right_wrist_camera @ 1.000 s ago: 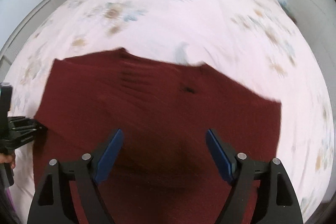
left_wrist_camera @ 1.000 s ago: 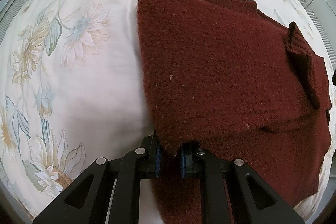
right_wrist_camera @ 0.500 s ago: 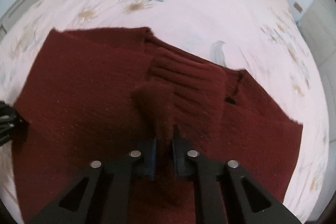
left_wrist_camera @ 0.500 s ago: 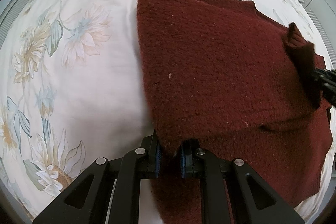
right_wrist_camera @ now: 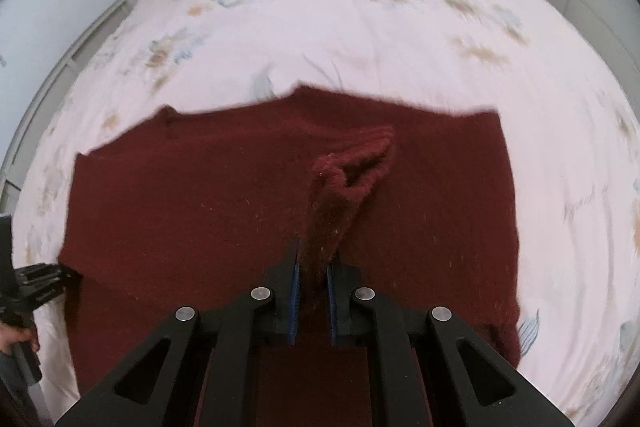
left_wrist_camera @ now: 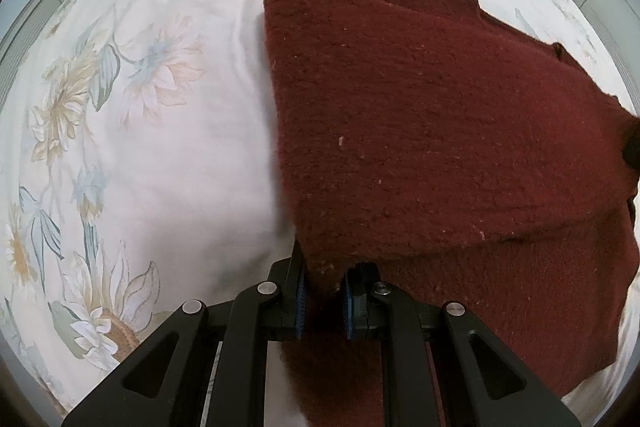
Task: Fold small clothes
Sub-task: 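Fold the opposite side over with the right gripper while the left gripper holds, then open both grippers and lift them off the folded sweater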
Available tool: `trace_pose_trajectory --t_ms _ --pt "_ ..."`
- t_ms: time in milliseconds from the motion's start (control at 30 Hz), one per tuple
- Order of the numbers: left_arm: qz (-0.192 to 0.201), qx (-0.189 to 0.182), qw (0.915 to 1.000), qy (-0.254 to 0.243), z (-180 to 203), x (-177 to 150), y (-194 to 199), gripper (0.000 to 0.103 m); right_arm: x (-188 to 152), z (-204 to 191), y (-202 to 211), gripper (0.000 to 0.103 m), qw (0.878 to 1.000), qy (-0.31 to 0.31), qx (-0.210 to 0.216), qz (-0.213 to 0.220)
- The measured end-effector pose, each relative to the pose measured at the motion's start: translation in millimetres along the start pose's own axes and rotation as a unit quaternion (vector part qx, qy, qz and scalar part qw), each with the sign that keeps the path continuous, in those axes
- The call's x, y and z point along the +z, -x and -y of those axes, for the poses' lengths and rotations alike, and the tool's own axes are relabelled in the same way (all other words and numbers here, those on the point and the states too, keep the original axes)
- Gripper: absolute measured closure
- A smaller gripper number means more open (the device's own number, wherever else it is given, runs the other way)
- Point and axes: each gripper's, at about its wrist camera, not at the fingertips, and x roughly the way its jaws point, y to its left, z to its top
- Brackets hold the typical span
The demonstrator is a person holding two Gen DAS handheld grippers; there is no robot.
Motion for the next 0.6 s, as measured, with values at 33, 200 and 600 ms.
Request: trace_pose_trajectory --t_ms 33,200,600 --pt "0.0 0.002 1.0 0.0 1.3 -1.0 -1.2 0.091 -3.2 1.3 -7.1 0.093 1.0 -0.004 -0.002 -0.008" --pt "-0.002 0.0 0.9999 0.01 -0.2 -0.6 -5.4 0.091 -10.4 11.1 -20.3 0.088 1.0 -0.013 -0.012 -0.009" --pt "-0.004 -0.012 0.997 0.077 -20.1 -1.2 13.5 0.051 -16.0 29.5 11.5 0.028 0.996 0.024 -0.088 0.004"
